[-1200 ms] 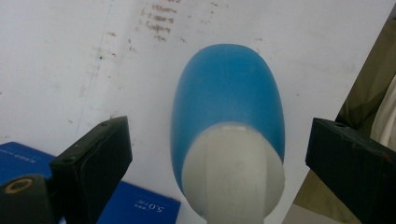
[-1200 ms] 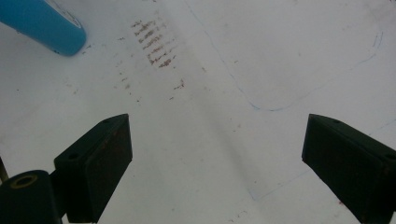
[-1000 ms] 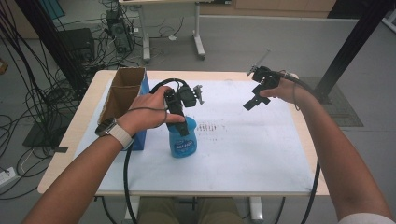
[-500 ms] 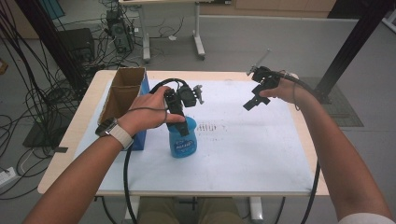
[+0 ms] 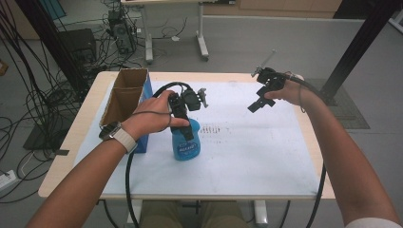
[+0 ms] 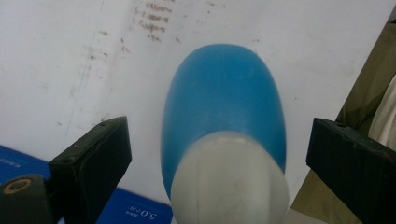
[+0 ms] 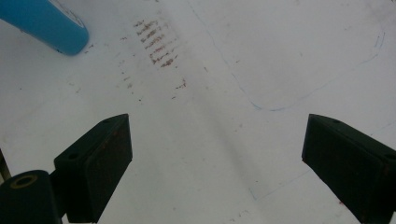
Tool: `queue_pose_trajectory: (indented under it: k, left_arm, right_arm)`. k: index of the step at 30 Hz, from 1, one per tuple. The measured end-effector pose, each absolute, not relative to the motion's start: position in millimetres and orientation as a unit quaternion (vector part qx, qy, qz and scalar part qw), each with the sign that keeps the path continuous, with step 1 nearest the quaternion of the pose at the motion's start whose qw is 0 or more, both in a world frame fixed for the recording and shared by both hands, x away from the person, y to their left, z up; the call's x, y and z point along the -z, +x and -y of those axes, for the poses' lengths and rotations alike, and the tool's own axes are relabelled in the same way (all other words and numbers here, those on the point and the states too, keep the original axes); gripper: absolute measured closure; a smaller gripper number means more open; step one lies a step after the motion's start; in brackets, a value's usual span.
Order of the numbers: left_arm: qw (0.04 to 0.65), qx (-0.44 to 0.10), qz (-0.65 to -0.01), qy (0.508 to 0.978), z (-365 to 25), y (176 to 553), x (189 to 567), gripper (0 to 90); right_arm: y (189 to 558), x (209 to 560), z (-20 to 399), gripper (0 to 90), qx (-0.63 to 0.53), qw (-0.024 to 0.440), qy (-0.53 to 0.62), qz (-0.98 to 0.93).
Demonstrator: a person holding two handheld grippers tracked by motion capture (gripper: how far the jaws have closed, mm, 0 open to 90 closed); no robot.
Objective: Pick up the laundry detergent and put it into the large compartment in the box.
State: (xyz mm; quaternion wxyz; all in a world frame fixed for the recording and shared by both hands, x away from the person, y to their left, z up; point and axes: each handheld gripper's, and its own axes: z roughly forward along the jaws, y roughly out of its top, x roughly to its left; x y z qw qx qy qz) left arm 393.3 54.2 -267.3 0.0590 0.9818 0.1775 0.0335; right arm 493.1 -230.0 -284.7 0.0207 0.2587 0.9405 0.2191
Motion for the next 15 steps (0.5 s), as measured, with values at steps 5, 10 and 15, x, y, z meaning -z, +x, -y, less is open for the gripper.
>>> queue_pose_trajectory:
  k: [5,10,15]
  left_arm:
    - [0.056,-0.034,-0.174,0.982,-53.2,392.1,270.7,7.1]
    - [0.044,-0.040,-0.164,0.985,-49.9,392.0,275.4,8.1]
    - [0.042,-0.037,-0.165,0.985,-48.5,393.3,279.6,9.3]
  right_arm:
    - [492.9,285.6,230.8,8.5,-0.219,0.020,0.260,-0.940]
    - [492.4,286.5,229.3,8.5,-0.219,0.018,0.258,-0.941]
    - [492.4,286.9,230.3,8.5,-0.219,0.018,0.259,-0.941]
